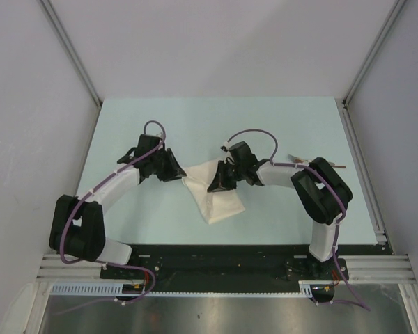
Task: Fold the napkin into a case and place the utensils inside
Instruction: Fold the lower triangle-folded napkin at the center of the board.
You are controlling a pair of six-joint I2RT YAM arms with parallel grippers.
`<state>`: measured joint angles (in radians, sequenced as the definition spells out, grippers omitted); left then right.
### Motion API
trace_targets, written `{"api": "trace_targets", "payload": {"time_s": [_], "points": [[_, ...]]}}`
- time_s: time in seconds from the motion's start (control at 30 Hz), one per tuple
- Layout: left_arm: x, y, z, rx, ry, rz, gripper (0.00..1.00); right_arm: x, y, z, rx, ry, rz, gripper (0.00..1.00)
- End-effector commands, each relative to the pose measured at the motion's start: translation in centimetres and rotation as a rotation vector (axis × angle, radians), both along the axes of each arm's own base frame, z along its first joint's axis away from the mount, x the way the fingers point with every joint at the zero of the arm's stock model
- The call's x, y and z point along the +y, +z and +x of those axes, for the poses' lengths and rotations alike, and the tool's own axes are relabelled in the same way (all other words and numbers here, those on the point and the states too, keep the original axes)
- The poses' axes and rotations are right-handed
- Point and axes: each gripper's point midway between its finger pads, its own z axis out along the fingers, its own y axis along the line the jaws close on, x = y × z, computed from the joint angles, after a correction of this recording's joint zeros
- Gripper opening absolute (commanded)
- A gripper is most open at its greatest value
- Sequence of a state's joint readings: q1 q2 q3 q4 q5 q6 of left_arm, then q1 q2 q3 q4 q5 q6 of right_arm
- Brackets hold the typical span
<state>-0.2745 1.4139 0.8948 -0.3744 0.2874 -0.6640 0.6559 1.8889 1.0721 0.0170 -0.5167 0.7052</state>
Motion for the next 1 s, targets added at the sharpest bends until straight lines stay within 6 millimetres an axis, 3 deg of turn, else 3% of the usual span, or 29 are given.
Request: {"api": "trace_targets", "payload": {"time_s": [0.0,0.27,0.53,0.57,0.8,0.97], "points": [[-2.0,1.1,1.4,-0.035,-0.019,-0.026,0.27,-0.3,2.1,0.3,-0.065,0.012,0.05,0.0],[-2.0,1.0,0.9,-0.049,-0.001,-0.001,0.17,-1.2,1.5,0.2,-0.06,-0.007,0.054,0.0],[2.4,1.8,1.2,-0.087,0.168,0.075,0.19,-0.9,1.8,0.1,-0.063,0.0,0.072,0.0],[3.4,1.3,1.4,-0.067,0.206,0.073,0.18,-0.9,2.0,0.3,-0.067,-0.001,0.074,0.0],[4.7,-1.6,1.7,0.044,0.258,0.055,0.13,-0.6,2.6,0.4,-0.068,0.003,0.088,0.0],[4.1,-2.9,2.5,0.079,0.236,0.043,0.09,-0.6,2.8,0.4,-0.073,0.005,0.087,0.0]]}}
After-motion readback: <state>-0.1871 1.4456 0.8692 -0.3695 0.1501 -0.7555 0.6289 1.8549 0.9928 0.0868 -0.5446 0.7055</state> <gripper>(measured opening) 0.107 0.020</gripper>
